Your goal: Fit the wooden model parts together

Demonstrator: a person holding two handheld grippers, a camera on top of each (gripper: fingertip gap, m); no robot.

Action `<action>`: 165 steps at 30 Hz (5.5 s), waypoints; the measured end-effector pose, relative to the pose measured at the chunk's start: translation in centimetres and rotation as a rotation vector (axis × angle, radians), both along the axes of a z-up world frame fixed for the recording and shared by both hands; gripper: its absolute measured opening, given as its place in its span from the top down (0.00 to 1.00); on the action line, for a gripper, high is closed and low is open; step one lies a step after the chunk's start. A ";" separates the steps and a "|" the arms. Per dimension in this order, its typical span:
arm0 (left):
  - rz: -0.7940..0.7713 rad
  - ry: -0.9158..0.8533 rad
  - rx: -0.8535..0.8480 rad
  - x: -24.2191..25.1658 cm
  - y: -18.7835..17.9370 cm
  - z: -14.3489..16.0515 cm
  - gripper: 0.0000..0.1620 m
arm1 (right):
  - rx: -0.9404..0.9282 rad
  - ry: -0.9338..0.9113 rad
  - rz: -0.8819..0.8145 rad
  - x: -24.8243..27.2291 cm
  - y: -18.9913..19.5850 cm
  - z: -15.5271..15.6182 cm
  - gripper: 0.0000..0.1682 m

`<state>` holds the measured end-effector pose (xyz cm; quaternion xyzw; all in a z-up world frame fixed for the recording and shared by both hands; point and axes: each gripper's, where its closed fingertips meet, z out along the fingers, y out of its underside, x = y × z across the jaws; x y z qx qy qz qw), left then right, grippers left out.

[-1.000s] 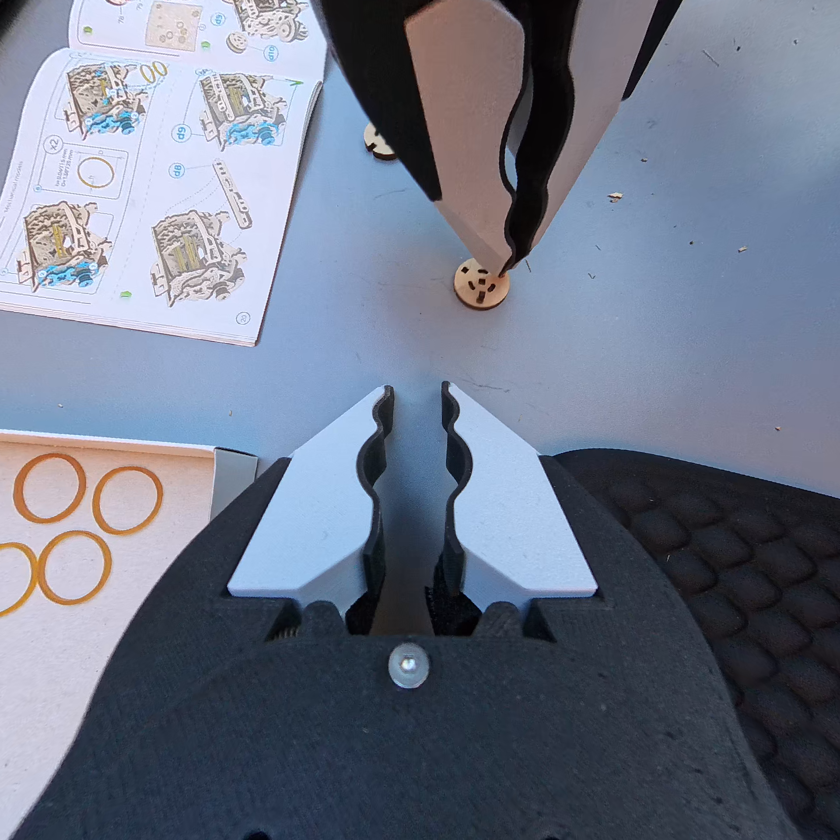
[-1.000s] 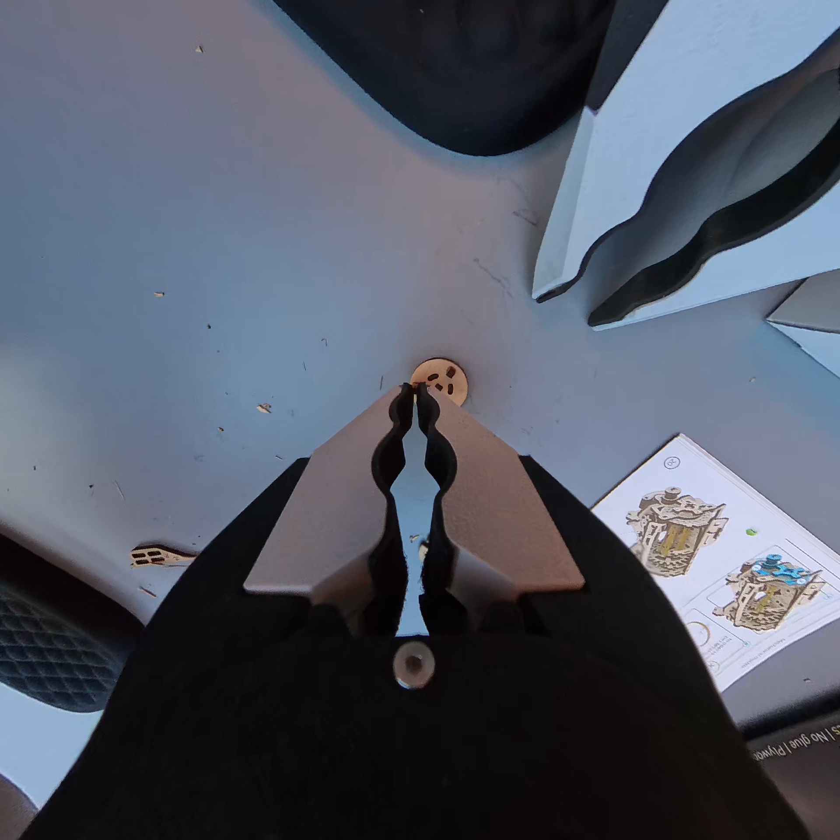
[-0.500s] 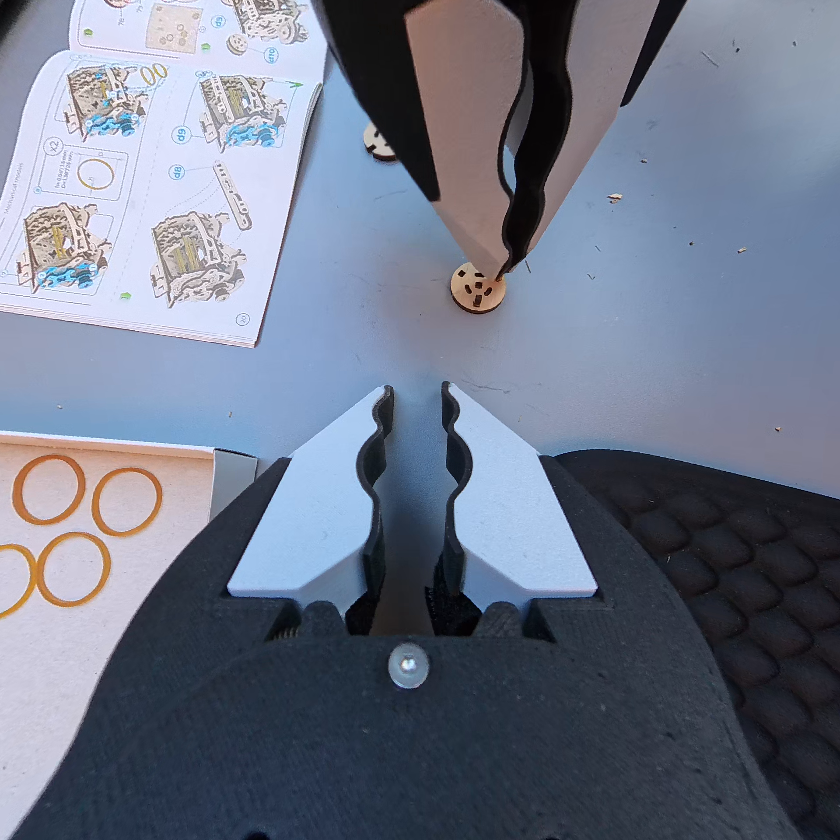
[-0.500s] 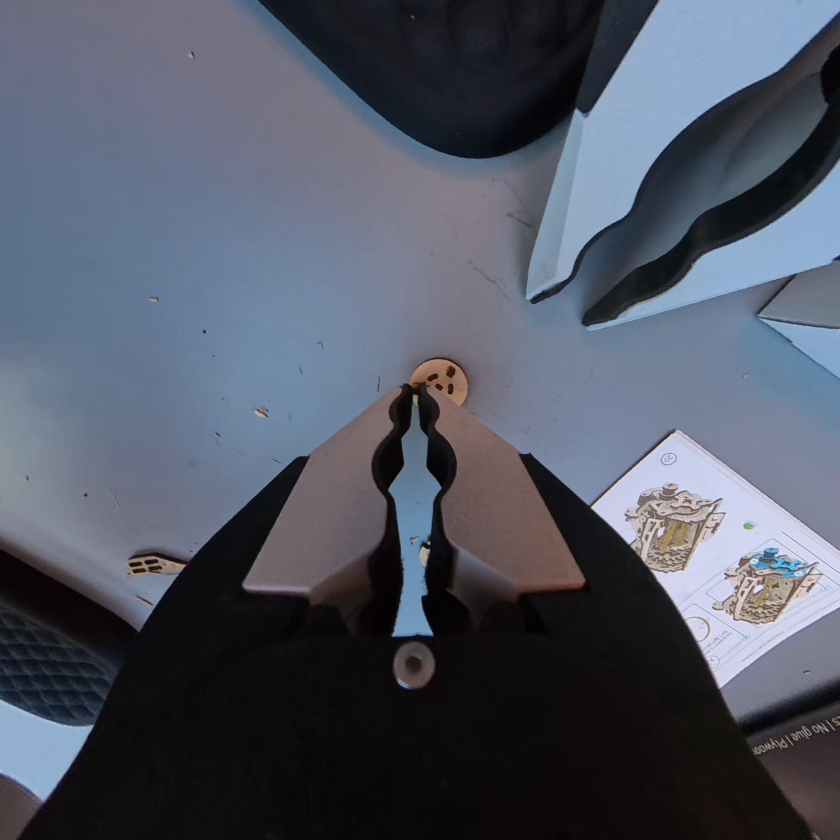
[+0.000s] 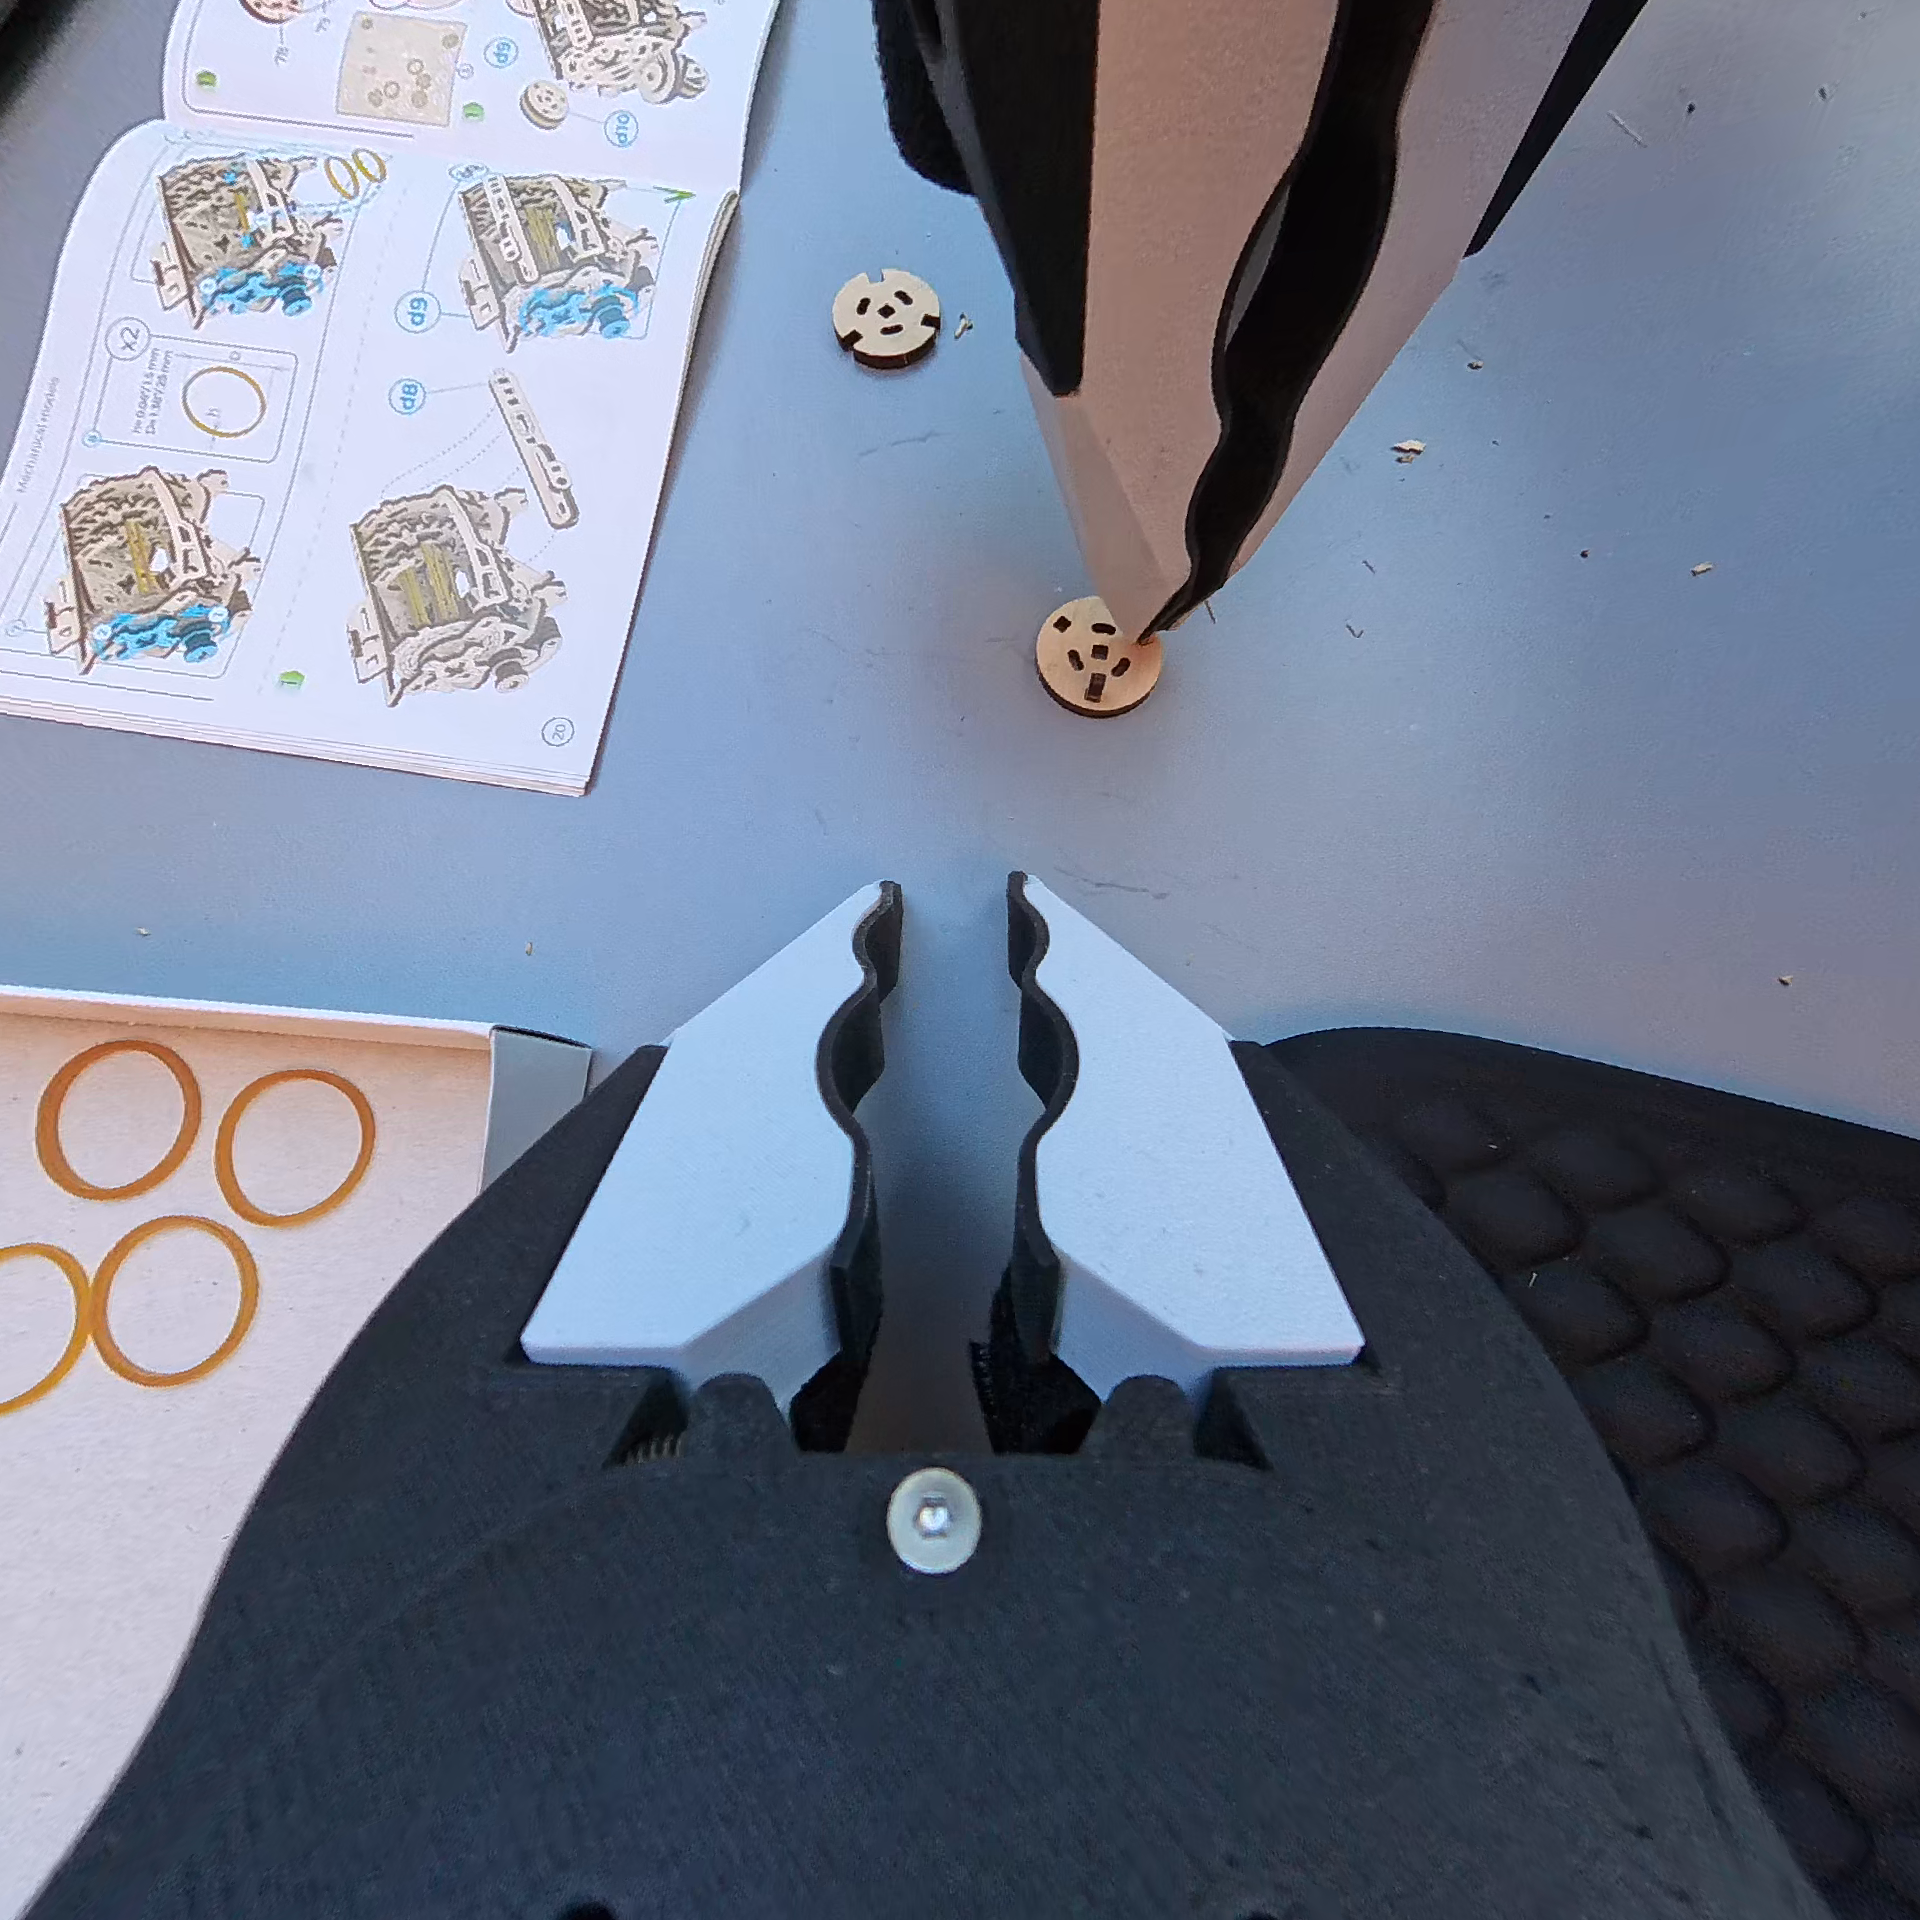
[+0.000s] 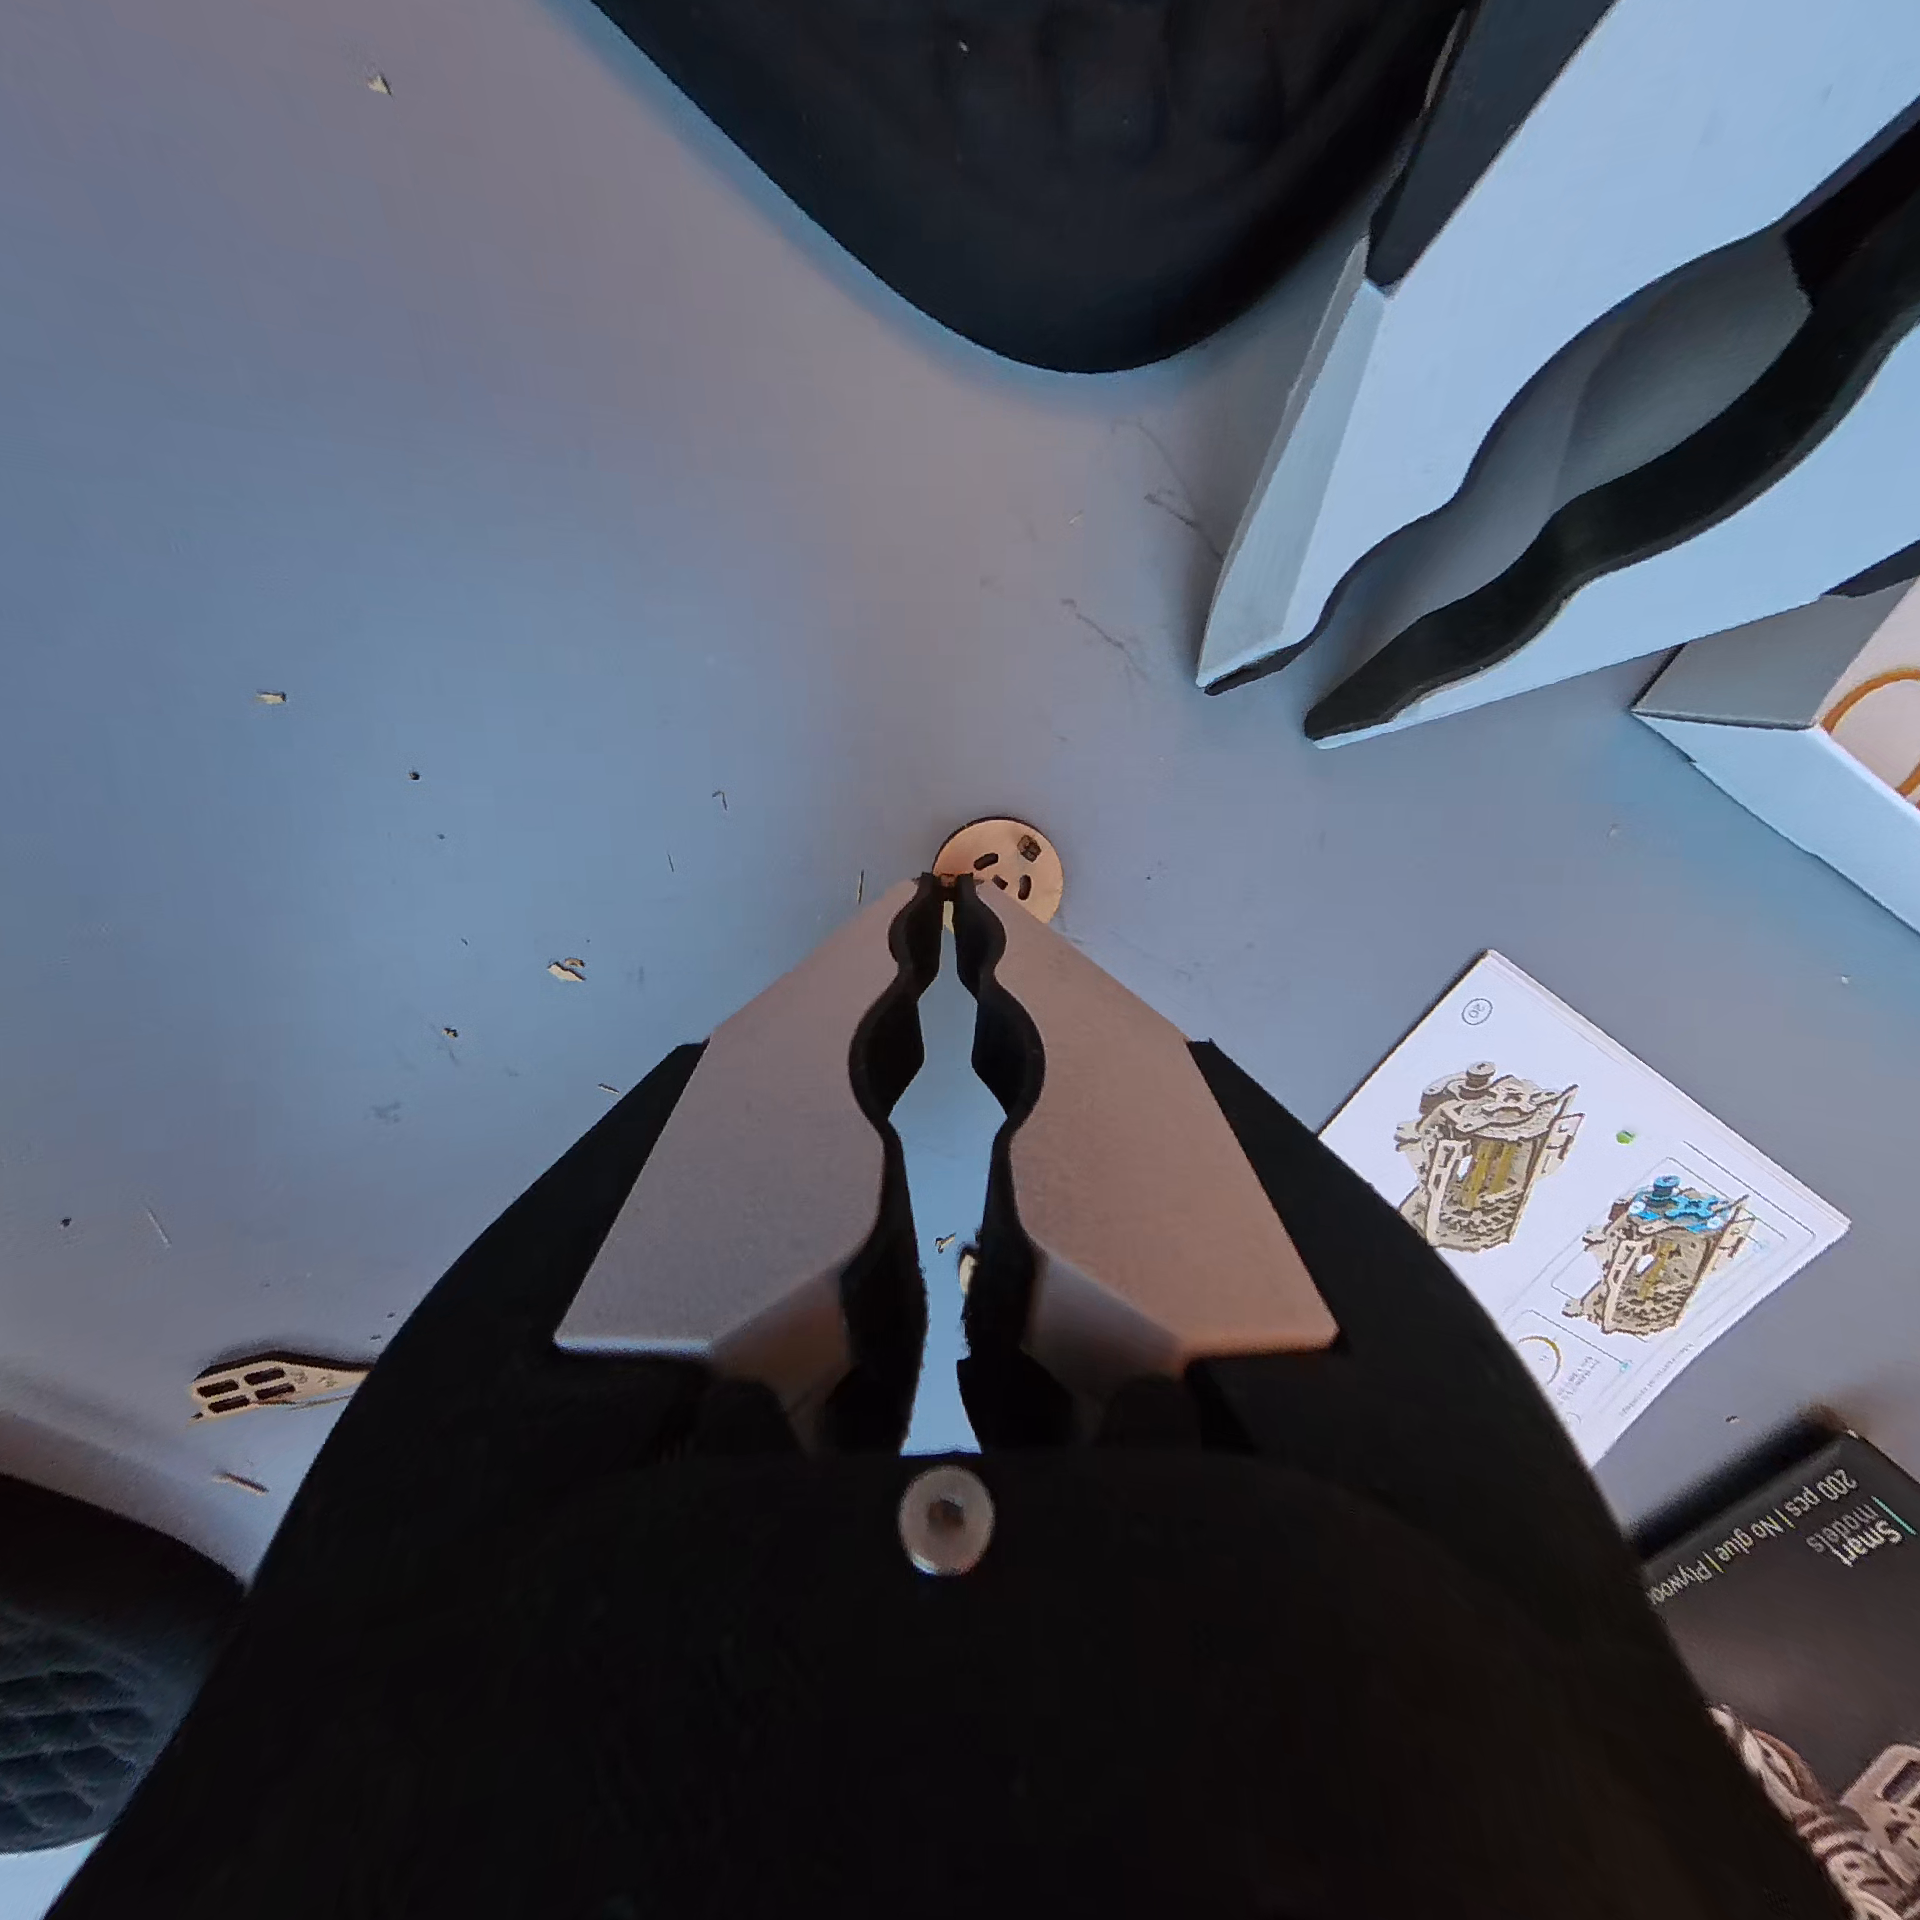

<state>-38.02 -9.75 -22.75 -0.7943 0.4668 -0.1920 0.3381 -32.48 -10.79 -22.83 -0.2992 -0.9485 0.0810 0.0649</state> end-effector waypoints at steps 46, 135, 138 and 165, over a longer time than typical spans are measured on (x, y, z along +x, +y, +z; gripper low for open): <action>-0.005 -0.012 -0.003 0.2 0.0 0.0 0.87 | -0.184 0.178 -0.122 -1.2 0.5 1.6 0.96; 0.001 -0.019 -0.007 0.1 0.0 0.0 0.88 | -0.057 -0.034 -0.152 0.1 0.2 0.6 0.99; 0.002 -0.019 -0.009 0.2 0.0 0.0 0.88 | 0.003 -0.045 -0.143 0.3 1.0 0.4 1.00; 0.002 -0.021 -0.009 0.1 0.0 0.0 0.88 | -0.065 0.045 -0.184 0.9 1.9 1.3 0.93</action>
